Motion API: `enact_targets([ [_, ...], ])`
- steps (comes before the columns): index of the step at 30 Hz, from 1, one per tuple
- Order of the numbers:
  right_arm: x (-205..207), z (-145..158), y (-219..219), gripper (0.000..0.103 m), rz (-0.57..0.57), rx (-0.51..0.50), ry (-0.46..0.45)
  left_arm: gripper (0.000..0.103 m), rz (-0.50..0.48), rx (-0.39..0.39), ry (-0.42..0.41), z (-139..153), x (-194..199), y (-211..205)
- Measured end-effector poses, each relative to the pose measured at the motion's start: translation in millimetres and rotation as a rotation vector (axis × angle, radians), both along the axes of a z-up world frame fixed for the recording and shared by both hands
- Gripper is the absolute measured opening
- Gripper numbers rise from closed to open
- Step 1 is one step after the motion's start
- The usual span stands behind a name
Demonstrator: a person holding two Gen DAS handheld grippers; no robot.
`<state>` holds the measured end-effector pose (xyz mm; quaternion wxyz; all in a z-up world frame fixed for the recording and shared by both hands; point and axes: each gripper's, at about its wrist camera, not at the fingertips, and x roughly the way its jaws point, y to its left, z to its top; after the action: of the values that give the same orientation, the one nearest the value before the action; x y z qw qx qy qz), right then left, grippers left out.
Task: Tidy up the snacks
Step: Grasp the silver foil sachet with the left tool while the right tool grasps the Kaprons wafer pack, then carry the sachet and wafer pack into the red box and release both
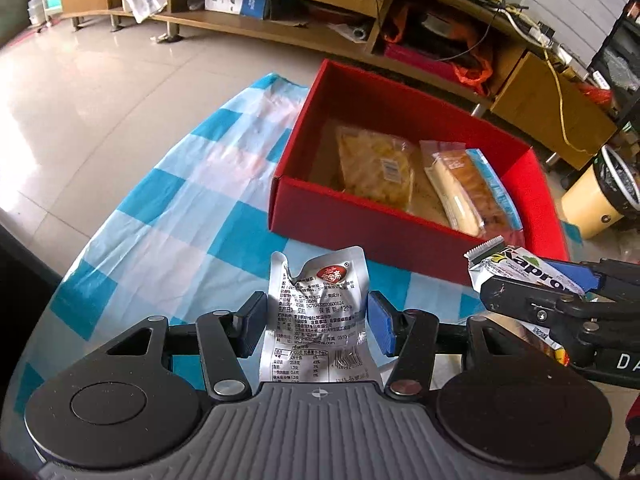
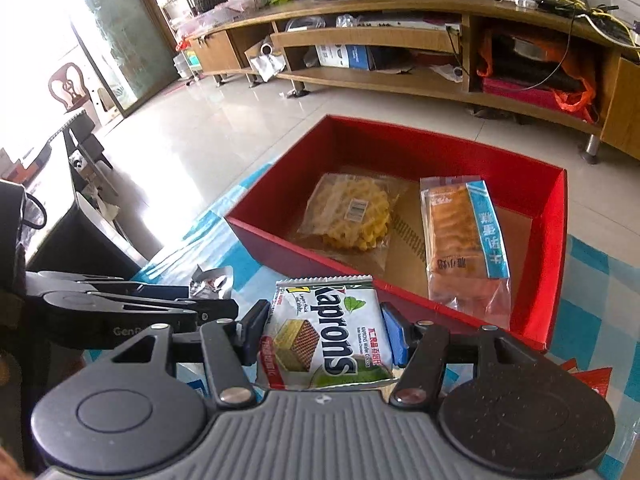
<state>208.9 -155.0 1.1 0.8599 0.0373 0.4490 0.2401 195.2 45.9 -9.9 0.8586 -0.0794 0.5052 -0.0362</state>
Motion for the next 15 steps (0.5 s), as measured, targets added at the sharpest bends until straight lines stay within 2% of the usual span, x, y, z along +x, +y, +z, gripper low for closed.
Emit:
enact_targets([
  [8, 1.6, 12.1, -14.4, 0.058, -0.052, 0.035, -0.036, 0.062, -0.011, -0.044, -0.051, 20.7, -0.8, -5.4],
  [15, 4.7, 20.9, -31.5, 0.058, -0.11, 0.047, -0.067, 0.062, -0.017, -0.056, -0.102, 37.6, 14.9, -20.0],
])
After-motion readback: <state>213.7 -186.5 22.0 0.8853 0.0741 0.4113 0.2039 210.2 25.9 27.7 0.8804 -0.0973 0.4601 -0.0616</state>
